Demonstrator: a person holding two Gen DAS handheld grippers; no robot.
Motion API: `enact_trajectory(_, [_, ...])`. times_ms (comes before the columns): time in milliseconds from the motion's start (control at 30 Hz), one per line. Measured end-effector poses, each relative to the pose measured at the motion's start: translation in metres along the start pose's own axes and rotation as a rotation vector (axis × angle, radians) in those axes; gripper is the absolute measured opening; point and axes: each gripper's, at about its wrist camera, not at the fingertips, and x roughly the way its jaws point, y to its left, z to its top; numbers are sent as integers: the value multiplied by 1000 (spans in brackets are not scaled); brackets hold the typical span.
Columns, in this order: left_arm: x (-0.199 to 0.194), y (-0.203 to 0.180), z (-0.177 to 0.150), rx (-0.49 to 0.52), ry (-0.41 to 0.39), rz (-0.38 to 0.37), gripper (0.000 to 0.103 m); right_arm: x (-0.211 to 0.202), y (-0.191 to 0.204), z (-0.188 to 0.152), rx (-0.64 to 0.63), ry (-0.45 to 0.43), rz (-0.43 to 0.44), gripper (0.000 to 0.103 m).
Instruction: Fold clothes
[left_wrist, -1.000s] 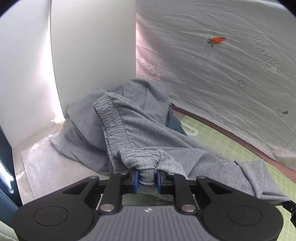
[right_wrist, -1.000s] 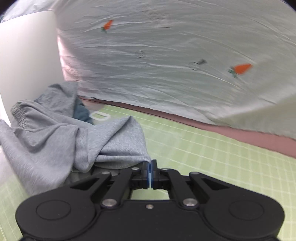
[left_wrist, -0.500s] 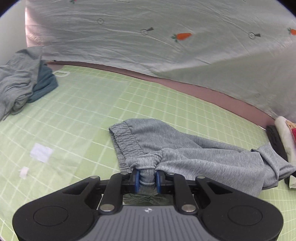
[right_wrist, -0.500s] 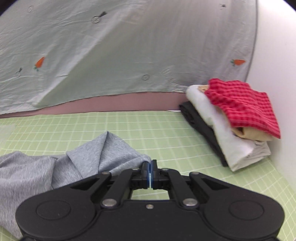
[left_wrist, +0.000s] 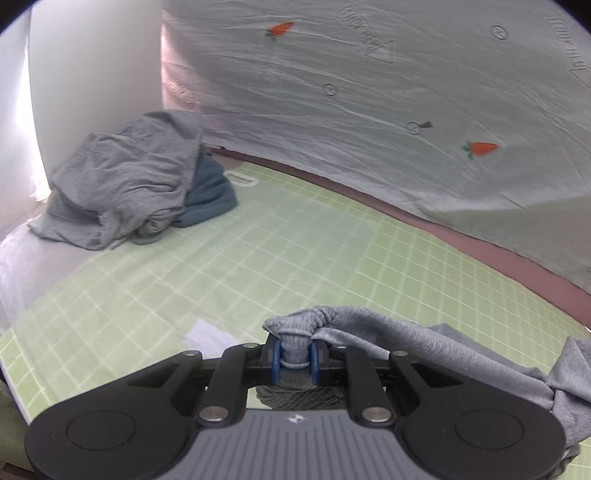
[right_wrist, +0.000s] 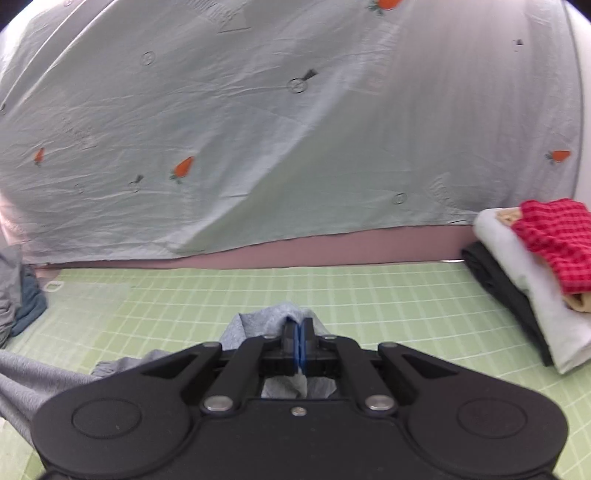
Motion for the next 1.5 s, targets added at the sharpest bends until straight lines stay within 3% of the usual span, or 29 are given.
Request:
enact_trajectory(167, [30, 66, -10, -102, 105, 104, 17, 31, 48, -34, 51, 173, 107, 2])
enact_trajectory(233, [35, 79, -15, -125, 130, 106, 18, 27, 53, -41, 56, 178, 104, 4])
enact_trajectory(300, [39, 81, -18, -118, 139, 105, 18, 18, 50, -45, 75, 159, 74, 32])
enact_trajectory(333, [42, 80, -18, -109, 142, 104, 18, 14, 46, -47, 87, 151, 53, 38])
enact_trajectory(533, [55, 67, -16, -65, 151, 89, 18, 21, 21, -66, 130, 235, -19, 36])
enact_trajectory(800, [67, 58, -19, -58, 187, 93, 18, 45, 18, -80, 194, 319, 39, 35])
enact_trajectory(833, [67, 57, -19, -60, 190, 95, 18, 48, 19, -82, 187, 329, 43, 32])
enact_trajectory(900, [68, 55, -20, -64, 193, 103, 18, 52, 19, -83, 161, 338, 36, 13])
enact_trajectory(933, [68, 53, -20, -65, 191, 106, 18, 52, 19, -81, 146, 336, 27, 11])
enact_trajectory(1100, [67, 45, -20, -63, 176, 116, 18, 39, -7, -57, 124, 227, -91, 6])
enact_trajectory(1333, [66, 25, -21, -6, 170, 97, 18, -13, -52, 5, 100, -55, -308, 6])
enact_trajectory(1500, [69, 12, -27, 24, 190, 88, 18, 6, -66, -23, 84, 88, -354, 6])
